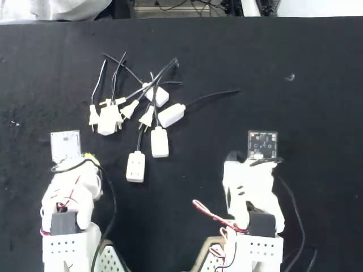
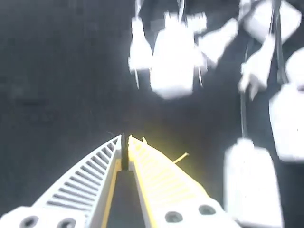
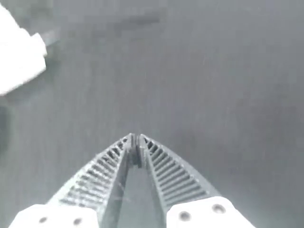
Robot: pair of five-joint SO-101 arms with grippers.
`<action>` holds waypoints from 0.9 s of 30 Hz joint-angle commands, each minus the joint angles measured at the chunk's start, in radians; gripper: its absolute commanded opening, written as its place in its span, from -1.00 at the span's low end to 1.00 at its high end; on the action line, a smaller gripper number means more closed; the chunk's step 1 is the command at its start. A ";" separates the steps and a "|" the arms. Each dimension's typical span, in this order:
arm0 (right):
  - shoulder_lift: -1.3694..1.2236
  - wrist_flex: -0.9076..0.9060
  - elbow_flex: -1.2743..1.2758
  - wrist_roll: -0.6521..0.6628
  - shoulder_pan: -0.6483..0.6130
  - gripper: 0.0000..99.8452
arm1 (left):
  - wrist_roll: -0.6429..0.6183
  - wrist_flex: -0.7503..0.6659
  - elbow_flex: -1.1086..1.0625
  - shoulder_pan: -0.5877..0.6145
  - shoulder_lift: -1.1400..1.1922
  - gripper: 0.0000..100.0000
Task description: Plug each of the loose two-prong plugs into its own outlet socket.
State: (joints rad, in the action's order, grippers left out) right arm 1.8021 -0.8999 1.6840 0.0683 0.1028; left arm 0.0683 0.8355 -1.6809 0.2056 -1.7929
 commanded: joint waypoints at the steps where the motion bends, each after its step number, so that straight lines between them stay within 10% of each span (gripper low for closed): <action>1: 0.062 0.103 -0.084 0.075 0.000 -0.84 | 0.235 -0.137 -0.018 0.031 -0.009 -0.93; 4: 0.062 0.112 -0.197 0.089 -0.044 -0.66 | 0.361 -0.199 -0.018 0.021 -0.009 -0.93; 17: 0.033 -0.044 -0.607 0.026 -0.170 -0.68 | 0.064 -0.008 0.280 -0.042 0.002 -0.61; 27: -0.509 -0.087 -0.935 0.021 -0.206 -0.68 | 0.068 -0.006 0.507 -0.082 0.345 -0.61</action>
State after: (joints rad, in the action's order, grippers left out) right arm 1.4860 -0.9766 0.8186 0.0790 -0.0706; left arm 0.1465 0.8324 -1.2651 0.1580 -1.6149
